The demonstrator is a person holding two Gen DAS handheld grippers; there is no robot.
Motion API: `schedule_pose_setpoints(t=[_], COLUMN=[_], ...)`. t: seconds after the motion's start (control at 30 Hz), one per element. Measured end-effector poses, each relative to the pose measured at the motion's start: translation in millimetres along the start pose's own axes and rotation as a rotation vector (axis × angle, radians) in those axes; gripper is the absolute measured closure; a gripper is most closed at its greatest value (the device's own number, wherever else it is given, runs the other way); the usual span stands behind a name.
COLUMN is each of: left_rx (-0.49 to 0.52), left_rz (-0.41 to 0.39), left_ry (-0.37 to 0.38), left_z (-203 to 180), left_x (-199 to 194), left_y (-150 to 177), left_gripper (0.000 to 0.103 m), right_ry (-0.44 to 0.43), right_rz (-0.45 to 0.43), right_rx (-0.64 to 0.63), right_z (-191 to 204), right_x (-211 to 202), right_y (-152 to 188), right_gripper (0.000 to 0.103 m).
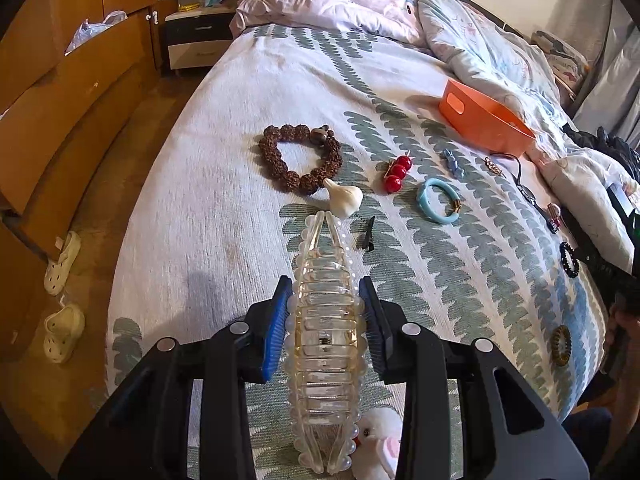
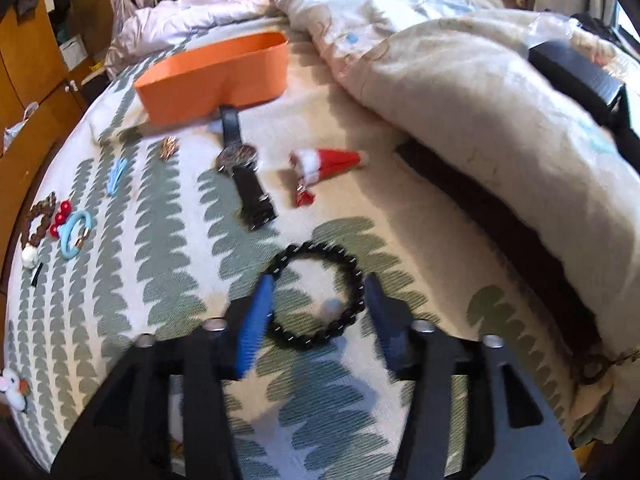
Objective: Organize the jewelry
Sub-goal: 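Set claw clip beside bunny with left tool while right sets black bracelet beside tan bracelet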
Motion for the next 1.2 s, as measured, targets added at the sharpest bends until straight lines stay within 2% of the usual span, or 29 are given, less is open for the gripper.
schedule_pose_setpoints(t=[0.07, 0.17, 0.3, 0.47, 0.53, 0.57, 0.63, 0.67, 0.97, 1.2], left_rx=[0.004, 0.004, 0.008, 0.008, 0.008, 0.008, 0.006, 0.005, 0.0, -0.003], left_rz=[0.002, 0.003, 0.005, 0.005, 0.006, 0.006, 0.005, 0.005, -0.005, -0.025], left_ry=[-0.001, 0.002, 0.002, 0.002, 0.005, 0.007, 0.008, 0.009, 0.02, 0.027], left_z=[-0.6, -1.6, -2.4, -2.3, -3.0, -2.9, -2.8, -2.5, -1.8, -0.7], left_x=[0.3, 0.6, 1.4, 1.1, 1.3, 1.3, 0.8, 0.6, -4.9, -12.4], left_y=[0.6, 0.9, 1.3, 1.1, 1.7, 2.1, 2.3, 2.3, 3.1, 1.9], left_gripper=[0.068, 0.068, 0.068, 0.068, 0.068, 0.068, 0.068, 0.068, 0.068, 0.068], right_ry=[-0.01, 0.041, 0.027, 0.048, 0.037, 0.031, 0.04, 0.03, -0.028, -0.083], right_rz=[0.031, 0.075, 0.09, 0.092, 0.096, 0.095, 0.087, 0.084, 0.055, -0.076], right_rx=[0.004, -0.01, 0.01, -0.038, -0.029, -0.03, -0.045, -0.046, 0.026, 0.066], right_z=[-2.6, -8.8, -14.6, -1.5, -1.1, 0.6, 3.5, 6.5, 4.0, 0.5], right_x=[8.1, 24.1, 30.6, 31.7, 31.9, 31.1, 28.7, 26.8, 11.7, -35.3], right_y=[1.0, 3.6, 2.7, 2.8, 1.0, 0.7, 1.1, 2.0, 7.7, 0.6], right_gripper=[0.039, 0.039, 0.039, 0.039, 0.049, 0.061, 0.075, 0.092, 0.092, 0.092])
Point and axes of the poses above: each gripper's, at about its wrist camera, not at the fingertips, and x roughly the way its jaws point, z to its left, y to its underside, the point moved 5 cm from there along x, roughly the way its jaws point, and after that the axes turned 1 degree about -x, right-handed, at the moved point
